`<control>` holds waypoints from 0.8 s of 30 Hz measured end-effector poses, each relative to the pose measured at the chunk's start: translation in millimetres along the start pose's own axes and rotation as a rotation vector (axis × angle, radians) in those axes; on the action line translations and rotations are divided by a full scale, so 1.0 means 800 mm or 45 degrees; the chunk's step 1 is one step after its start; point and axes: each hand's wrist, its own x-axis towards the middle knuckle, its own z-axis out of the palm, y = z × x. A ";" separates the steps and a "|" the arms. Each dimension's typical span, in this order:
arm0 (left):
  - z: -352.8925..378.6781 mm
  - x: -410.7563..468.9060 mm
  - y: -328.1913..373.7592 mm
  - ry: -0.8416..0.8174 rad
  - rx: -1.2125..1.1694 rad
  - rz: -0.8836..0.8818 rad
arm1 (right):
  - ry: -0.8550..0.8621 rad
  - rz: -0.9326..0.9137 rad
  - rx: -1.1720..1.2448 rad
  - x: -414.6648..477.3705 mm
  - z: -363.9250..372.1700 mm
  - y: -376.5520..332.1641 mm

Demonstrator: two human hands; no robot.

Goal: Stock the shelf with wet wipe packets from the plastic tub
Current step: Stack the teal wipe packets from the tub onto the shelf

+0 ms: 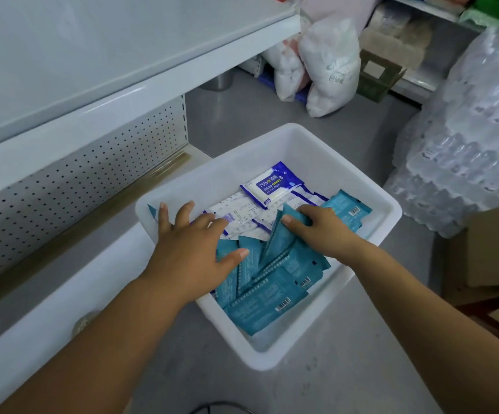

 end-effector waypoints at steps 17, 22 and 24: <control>-0.025 -0.001 0.028 0.064 -1.503 -0.220 | 0.076 -0.070 0.615 -0.036 -0.024 -0.055; -0.022 -0.004 0.010 -0.002 -1.634 -0.384 | -0.140 0.143 -0.166 -0.039 -0.026 -0.020; -0.024 -0.004 0.008 -0.040 -1.692 -0.409 | -0.277 0.175 -0.272 -0.042 -0.015 -0.014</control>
